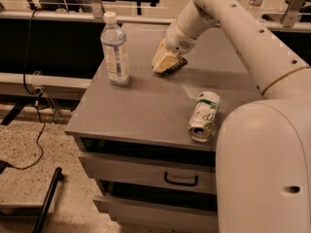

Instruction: Pick rxbar chocolate

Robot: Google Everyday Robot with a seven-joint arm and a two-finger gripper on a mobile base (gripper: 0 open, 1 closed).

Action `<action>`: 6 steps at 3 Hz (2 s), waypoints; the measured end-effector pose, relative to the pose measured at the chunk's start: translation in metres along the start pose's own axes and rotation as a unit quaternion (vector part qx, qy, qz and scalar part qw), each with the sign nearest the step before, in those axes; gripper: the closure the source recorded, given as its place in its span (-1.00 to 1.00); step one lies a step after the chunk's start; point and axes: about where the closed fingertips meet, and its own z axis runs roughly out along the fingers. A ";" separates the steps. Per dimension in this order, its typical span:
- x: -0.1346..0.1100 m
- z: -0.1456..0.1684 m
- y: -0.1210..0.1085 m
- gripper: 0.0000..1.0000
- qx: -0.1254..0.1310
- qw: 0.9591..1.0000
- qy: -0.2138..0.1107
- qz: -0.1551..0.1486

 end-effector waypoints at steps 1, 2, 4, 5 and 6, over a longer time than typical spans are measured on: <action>0.001 -0.006 0.000 1.00 0.006 1.000 0.001 -0.016; 0.002 -0.011 0.000 1.00 0.013 1.000 0.002 -0.020; -0.026 -0.060 -0.002 1.00 0.052 0.998 -0.025 -0.023; -0.040 -0.085 -0.002 1.00 0.073 0.996 -0.041 -0.031; -0.052 -0.110 0.000 1.00 0.091 0.993 -0.061 -0.041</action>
Offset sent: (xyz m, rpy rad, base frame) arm -0.0043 -0.0174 0.0191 -0.0098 -0.0705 0.0121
